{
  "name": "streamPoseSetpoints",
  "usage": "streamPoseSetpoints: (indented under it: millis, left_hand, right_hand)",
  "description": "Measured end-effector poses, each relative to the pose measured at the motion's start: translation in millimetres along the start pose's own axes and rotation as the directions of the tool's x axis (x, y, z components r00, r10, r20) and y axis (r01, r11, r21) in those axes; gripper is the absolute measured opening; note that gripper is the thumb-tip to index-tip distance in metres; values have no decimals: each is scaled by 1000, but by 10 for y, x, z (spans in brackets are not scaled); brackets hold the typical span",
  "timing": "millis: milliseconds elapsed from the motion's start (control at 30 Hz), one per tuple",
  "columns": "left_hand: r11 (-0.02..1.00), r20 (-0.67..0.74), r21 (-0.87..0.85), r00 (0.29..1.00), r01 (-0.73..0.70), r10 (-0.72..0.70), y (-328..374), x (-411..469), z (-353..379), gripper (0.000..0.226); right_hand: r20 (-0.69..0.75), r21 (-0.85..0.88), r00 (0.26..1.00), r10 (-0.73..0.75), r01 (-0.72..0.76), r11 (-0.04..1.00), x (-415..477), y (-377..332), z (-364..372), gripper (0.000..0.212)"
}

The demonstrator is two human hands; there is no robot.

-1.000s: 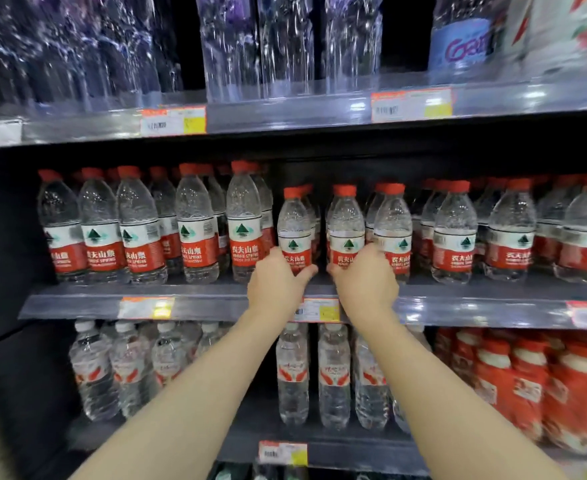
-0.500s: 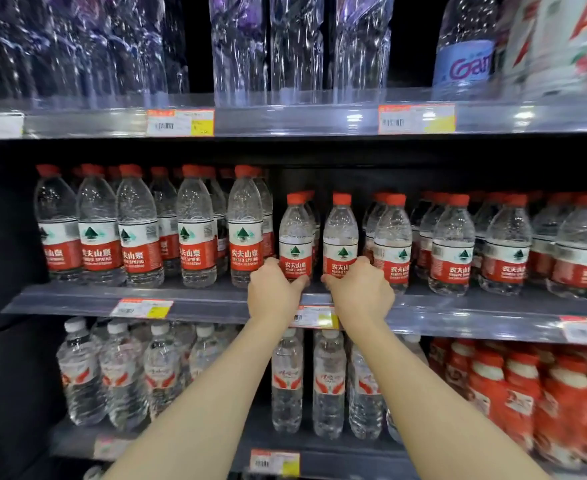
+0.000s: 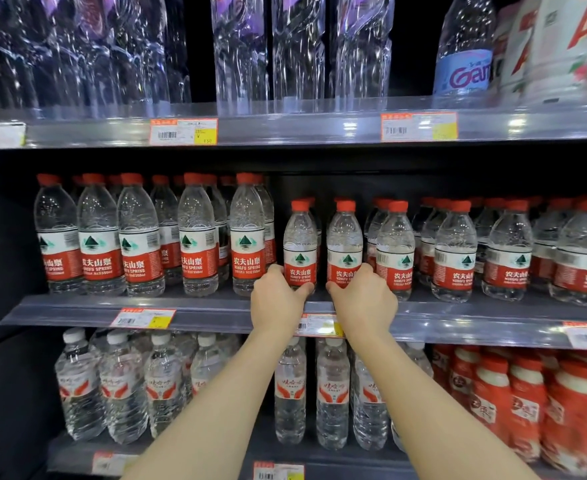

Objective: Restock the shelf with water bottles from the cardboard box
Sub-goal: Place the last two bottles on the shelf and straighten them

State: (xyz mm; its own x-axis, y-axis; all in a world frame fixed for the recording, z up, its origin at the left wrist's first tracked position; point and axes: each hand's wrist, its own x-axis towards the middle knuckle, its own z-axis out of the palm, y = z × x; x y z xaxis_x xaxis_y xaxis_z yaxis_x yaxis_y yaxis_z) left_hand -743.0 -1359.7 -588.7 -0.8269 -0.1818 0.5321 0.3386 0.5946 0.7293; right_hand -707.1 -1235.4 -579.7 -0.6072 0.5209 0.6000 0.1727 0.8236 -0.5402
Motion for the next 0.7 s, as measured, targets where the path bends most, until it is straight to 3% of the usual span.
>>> streamPoseSetpoints:
  millis: [233,367,433,533,600,700]
  left_hand:
    - [1000,10,8,1000,-10,10,14,-17,-13,54]
    - [991,-243,45,961,-128,135,-24,-23,-242,42]
    - [987,-344,152,933,-53,103,-91,71,-389,45]
    - [959,-204,244,974,144,-94,-173,192,-490,63]
    - [947,-102,279,985,160,-136,-224,227,-475,67]
    - [946,-77,286,987,154,-138,-265,284,-434,67]
  right_hand:
    - [-27,-15,999,-19,18,1000,-12,5,-10,51]
    - [-70,19,998,-5,7,1000,-21,-34,-29,53]
    - [-66,32,998,2,0,999,-24,-34,-16,52]
    - [-58,25,998,2,-1,1000,-32,-13,-1,51]
    - [-53,8,999,-4,4,1000,-36,4,-3,50]
    - [-32,-45,999,-10,9,999,-35,29,-6,49]
